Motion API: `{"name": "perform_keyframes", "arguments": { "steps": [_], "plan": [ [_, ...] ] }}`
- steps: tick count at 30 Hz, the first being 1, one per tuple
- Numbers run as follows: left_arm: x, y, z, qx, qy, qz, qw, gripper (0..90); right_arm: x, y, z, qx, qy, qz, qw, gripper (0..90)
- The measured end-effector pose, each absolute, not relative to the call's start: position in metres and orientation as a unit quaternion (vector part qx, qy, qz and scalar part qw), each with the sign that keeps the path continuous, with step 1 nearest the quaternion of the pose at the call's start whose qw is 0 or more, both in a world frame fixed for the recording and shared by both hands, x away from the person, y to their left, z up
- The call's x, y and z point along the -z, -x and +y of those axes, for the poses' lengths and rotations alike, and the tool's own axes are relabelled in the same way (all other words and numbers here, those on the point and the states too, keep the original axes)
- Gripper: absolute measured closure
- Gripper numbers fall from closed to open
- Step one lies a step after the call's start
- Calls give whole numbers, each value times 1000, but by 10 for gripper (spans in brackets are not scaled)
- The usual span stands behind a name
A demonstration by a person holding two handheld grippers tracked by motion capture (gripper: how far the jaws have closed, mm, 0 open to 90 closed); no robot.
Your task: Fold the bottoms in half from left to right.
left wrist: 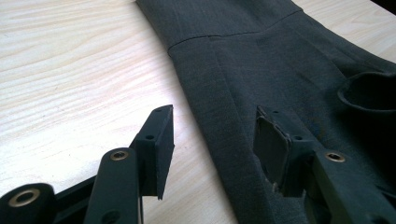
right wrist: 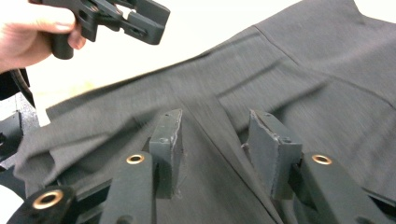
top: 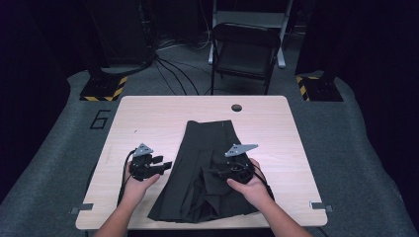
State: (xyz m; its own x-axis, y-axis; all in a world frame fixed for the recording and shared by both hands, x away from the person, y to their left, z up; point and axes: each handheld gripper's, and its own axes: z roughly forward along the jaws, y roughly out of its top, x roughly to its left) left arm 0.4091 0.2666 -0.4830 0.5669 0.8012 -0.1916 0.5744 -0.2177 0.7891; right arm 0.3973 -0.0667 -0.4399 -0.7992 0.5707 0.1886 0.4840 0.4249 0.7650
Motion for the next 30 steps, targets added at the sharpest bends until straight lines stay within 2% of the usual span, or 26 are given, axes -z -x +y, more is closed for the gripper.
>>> {"name": "perform_keyframes", "arguments": {
  "steps": [7,14,25,30],
  "plan": [
    [483,-409,268,-132,-766,449,441,481,433,-402,-38,-434,-296,849,52,498],
    [483,-410,269,-129,-769,447,439,480,440,-404,-24,-405,-293,864,58,501],
    [483,-410,269,-130,-767,450,438,481,437,-398,-41,-397,-298,866,69,817],
    [484,-410,270,-130,-765,452,439,481,436,-394,-51,-403,-301,862,72,856]
  ]
}}
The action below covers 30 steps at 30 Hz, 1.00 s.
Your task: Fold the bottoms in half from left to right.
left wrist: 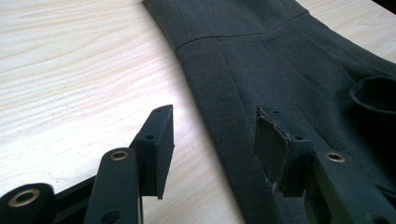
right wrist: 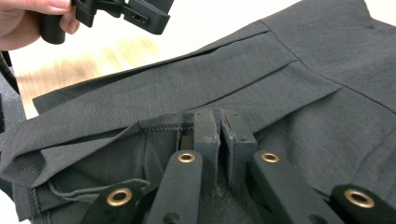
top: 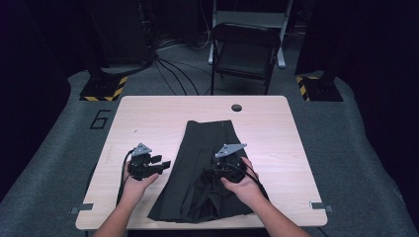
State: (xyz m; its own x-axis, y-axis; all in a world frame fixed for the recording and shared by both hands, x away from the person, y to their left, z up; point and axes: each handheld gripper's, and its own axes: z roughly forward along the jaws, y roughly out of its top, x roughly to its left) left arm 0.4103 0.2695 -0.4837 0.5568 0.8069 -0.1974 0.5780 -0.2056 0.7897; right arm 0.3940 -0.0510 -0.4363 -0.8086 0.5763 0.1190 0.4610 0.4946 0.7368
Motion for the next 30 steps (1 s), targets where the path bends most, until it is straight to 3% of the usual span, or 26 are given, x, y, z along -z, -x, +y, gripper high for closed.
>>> {"name": "perform_keyframes", "arguments": {
  "steps": [16,30],
  "plan": [
    [482,-410,270,-132,-762,453,442,480,417,-352,-123,-451,-322,826,99,864],
    [481,-414,265,-130,-764,452,443,479,423,-304,-184,-443,-367,810,118,864]
  ]
}}
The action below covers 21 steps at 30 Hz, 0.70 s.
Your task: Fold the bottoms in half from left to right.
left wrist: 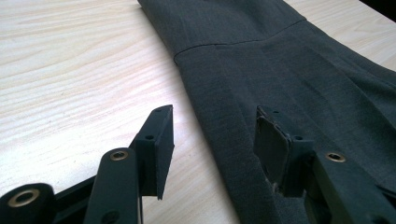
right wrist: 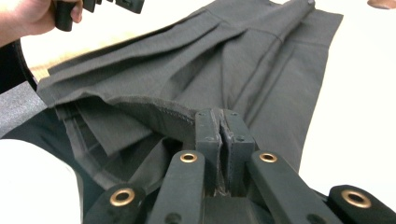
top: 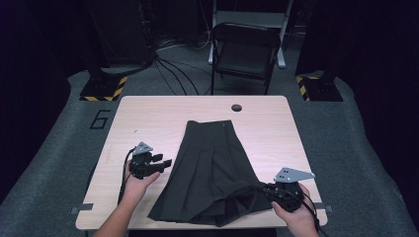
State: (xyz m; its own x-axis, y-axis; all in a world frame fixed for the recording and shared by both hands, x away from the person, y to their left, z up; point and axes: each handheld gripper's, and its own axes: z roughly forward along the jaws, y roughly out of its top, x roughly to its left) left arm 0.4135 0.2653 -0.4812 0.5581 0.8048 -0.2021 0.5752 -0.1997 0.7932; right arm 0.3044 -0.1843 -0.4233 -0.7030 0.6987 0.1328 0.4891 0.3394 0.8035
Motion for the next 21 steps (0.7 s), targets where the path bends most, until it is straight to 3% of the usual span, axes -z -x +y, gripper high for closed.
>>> {"name": "perform_keyframes", "arguments": {
  "steps": [5,10,21],
  "plan": [
    [482,-415,264,-129,-768,448,439,478,425,-291,-193,-447,-372,806,112,852],
    [482,-413,263,-130,-770,446,437,478,422,-290,-186,-461,-357,806,105,779],
    [484,-413,263,-127,-773,445,434,474,446,-319,-158,-434,-357,821,101,717]
  ]
}}
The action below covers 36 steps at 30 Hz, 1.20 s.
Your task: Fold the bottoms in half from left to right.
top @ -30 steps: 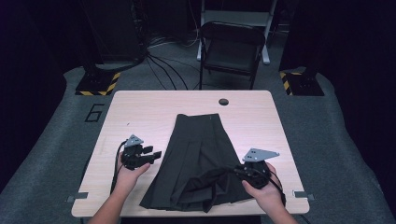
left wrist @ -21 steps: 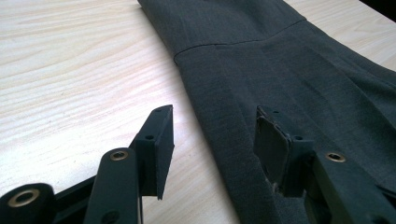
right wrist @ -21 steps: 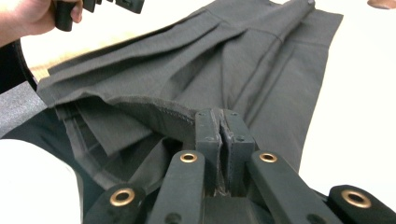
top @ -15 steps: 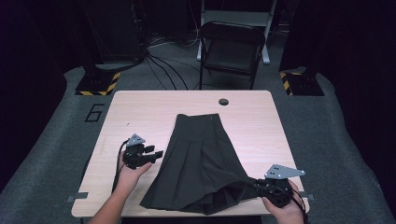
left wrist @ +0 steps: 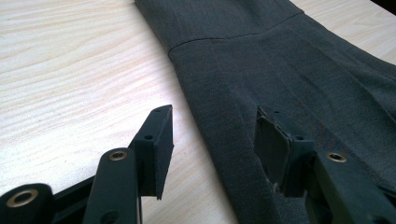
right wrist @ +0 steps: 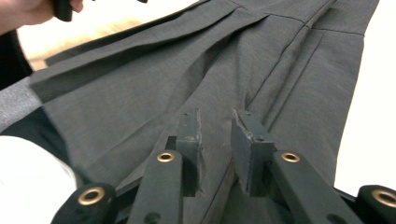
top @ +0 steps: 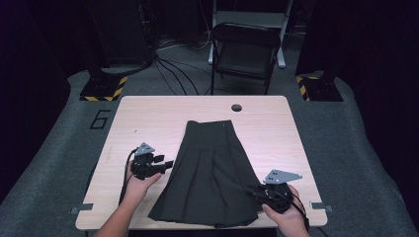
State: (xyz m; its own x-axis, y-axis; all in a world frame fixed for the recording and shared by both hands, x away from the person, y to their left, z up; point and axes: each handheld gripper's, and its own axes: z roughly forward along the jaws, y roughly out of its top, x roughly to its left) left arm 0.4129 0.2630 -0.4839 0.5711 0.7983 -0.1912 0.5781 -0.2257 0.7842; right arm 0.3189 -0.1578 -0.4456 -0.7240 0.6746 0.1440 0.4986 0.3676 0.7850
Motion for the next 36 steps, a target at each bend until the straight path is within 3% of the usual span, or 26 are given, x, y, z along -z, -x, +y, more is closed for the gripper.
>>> {"name": "perform_keyframes", "arguments": {
  "steps": [26,36],
  "plan": [
    [486,-411,266,-132,-768,451,435,464,485,-404,-105,-380,-388,830,131,611],
    [487,-411,265,-131,-770,450,433,462,499,-420,-101,-361,-410,827,136,509]
  ]
}}
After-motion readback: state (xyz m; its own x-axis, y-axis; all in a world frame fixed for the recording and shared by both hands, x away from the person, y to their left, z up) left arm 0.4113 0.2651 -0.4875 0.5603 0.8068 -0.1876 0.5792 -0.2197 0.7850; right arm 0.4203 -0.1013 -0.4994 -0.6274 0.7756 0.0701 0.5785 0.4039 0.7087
